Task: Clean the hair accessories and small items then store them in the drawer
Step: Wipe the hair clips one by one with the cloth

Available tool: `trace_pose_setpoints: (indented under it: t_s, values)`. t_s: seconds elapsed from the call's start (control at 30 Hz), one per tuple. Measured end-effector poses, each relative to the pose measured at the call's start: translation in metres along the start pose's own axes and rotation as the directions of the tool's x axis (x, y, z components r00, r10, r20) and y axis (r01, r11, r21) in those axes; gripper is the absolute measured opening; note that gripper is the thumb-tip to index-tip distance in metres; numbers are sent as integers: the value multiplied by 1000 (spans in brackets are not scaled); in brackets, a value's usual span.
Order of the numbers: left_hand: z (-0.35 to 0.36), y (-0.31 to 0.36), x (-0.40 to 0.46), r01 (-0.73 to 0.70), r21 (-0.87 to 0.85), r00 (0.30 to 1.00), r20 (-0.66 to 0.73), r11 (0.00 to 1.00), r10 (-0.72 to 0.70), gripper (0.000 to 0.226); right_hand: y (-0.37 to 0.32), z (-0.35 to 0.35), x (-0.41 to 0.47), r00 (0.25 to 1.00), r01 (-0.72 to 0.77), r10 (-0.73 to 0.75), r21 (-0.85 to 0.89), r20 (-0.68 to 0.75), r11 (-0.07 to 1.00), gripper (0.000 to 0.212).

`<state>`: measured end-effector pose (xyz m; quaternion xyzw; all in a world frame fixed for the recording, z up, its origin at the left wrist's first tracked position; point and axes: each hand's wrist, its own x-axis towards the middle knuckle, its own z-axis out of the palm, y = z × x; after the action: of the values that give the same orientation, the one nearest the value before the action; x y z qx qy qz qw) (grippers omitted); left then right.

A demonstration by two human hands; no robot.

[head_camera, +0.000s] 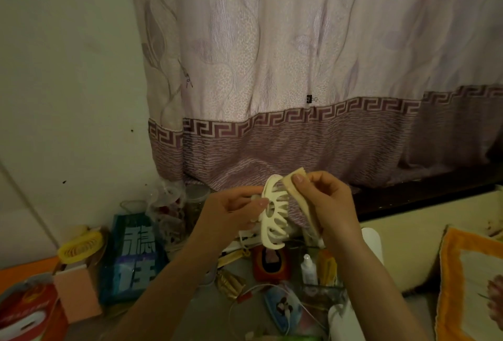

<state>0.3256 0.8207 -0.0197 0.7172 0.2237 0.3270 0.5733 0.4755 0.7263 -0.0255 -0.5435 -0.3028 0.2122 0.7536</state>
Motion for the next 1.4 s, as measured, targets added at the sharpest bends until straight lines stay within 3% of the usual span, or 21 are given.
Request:
trace_pose_setpoints:
  t_s: [0.13, 0.37, 0.53, 0.97, 1.07, 1.4]
  values:
    - [2, 0, -3, -38, -8, 999, -19, 999, 38, 22, -1, 4, -6, 998, -58, 56, 93, 29, 994, 13]
    - [8, -2, -10, -75, -73, 996, -60, 994, 71, 20, 12, 15, -19, 999, -52, 52, 93, -4, 994, 16]
    - [10, -1, -11, -107, -116, 987, -132, 987, 92, 20, 19, 14, -27, 995, -97, 93, 91, 47, 991, 17]
    - [2, -2, -6, -121, -92, 958, -272, 988, 92, 19, 32, 15, -49, 963, -203, 209, -49, 170, 978, 26]
    - [-2, -3, -6, -154, -70, 957, -260, 986, 131, 20, 28, 11, -49, 964, -187, 192, -42, 183, 981, 22]
    - [7, -9, -14, -213, -79, 975, -89, 974, 206, 19, -4, 10, -13, 1000, -27, 29, 171, -10, 985, 22]
